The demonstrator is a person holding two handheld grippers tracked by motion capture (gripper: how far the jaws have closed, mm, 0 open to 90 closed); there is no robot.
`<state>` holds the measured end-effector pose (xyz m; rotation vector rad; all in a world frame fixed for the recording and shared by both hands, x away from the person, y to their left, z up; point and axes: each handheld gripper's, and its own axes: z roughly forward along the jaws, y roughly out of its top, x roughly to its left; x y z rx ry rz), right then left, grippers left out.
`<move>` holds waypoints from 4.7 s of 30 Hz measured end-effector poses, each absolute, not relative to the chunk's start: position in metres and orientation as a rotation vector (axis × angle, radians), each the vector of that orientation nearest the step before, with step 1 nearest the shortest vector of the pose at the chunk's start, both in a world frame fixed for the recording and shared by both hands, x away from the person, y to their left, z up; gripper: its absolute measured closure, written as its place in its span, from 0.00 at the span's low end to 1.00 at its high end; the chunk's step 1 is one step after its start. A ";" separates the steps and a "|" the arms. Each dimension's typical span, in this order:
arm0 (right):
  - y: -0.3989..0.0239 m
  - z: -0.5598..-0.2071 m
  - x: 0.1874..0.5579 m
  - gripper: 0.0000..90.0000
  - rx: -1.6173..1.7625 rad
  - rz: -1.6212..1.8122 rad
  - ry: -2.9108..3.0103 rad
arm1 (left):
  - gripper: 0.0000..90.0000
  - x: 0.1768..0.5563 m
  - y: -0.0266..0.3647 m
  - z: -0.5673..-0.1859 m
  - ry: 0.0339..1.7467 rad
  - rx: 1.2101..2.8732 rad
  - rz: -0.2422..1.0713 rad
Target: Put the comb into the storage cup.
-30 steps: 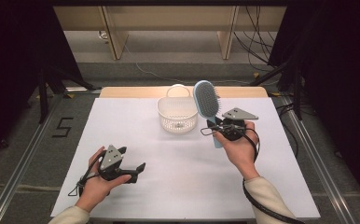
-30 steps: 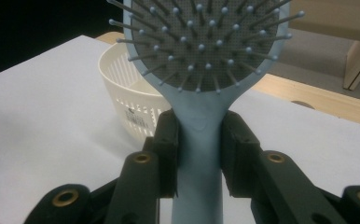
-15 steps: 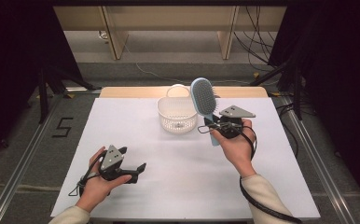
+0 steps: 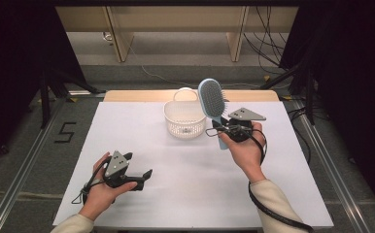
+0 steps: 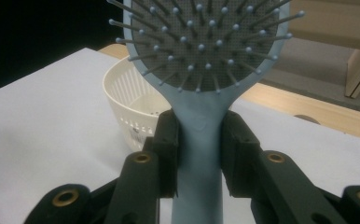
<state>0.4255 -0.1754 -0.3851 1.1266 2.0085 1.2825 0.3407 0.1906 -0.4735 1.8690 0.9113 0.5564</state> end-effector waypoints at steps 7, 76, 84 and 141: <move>-0.174 -0.384 0.426 0.78 1.126 1.289 2.006 | 0.07 0.341 0.190 -0.473 0.910 1.867 0.557; -0.157 -0.379 0.446 0.78 1.093 1.278 2.007 | 0.07 0.341 0.190 -0.473 0.909 1.863 0.553; -0.155 -0.378 0.449 0.78 1.092 1.281 2.001 | 0.07 0.341 0.190 -0.473 0.909 1.865 0.554; -0.142 -0.370 0.468 0.78 1.096 1.300 1.975 | 0.07 0.341 0.190 -0.473 0.912 1.860 0.551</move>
